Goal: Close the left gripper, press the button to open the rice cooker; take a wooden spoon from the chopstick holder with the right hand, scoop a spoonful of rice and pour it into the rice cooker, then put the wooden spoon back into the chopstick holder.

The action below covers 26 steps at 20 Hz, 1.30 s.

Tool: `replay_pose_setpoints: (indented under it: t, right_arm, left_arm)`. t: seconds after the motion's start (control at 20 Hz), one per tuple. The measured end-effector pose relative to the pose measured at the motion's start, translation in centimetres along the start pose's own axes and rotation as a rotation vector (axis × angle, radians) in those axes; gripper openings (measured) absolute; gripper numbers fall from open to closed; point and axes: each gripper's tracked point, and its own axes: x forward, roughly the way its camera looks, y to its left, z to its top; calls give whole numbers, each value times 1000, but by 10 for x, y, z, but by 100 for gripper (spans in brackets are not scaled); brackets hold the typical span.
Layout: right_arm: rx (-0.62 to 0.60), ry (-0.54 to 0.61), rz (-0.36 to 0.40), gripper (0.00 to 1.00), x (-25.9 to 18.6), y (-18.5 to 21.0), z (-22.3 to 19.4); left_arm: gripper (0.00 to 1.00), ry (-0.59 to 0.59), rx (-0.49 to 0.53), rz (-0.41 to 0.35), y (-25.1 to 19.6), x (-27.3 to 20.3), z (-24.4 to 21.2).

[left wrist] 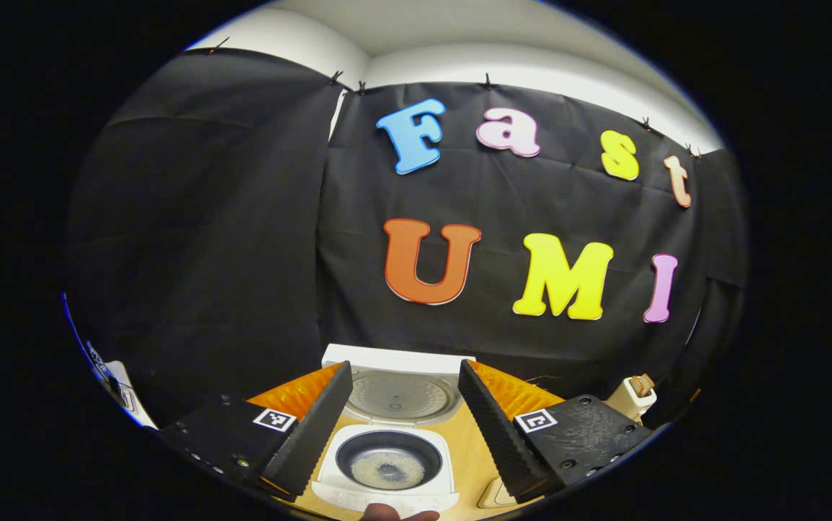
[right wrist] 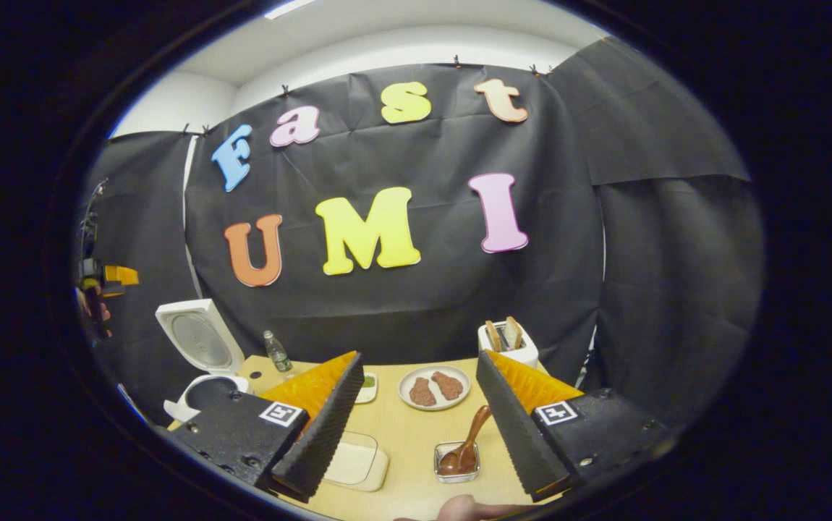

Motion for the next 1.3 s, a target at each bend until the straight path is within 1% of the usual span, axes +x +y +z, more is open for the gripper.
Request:
replay_pose_setpoints:
  t: [0.1,0.3,0.4,0.55,0.7,0.85,0.9,0.95,1.0,1.1,1.3]
  right_arm:
    - [9,4,-14,100,-2,-7,-1]
    - [40,50,-28,100,-2,-11,-14]
    - [48,72,-25,99,2,-8,-20]
    - [36,104,-12,100,3,3,-30]
    - [10,125,5,99,-3,17,-35]
    - [-18,134,16,99,-11,26,-41]
    - [-28,133,14,100,-13,28,-40]
    - [-36,130,14,100,-17,30,-39]
    - [-40,123,14,99,-20,31,-37]
    - [-45,109,18,99,-25,36,-33]
    - [-24,112,28,100,-33,48,-41]
  left_arm:
    - [94,11,-14,-3,2,27,7]
    - [94,3,22,12,9,82,18]
    - [94,23,29,14,11,109,12]
    - [94,94,41,16,16,146,-9]
    - [95,171,61,22,22,166,-30]
    - [95,212,68,11,21,173,-45]
    - [95,227,86,20,21,172,-49]
    - [97,223,108,18,21,173,-50]
    - [97,235,116,15,20,171,-51]
    - [98,259,133,-6,15,159,-57]
    - [97,308,109,-42,13,119,-70]
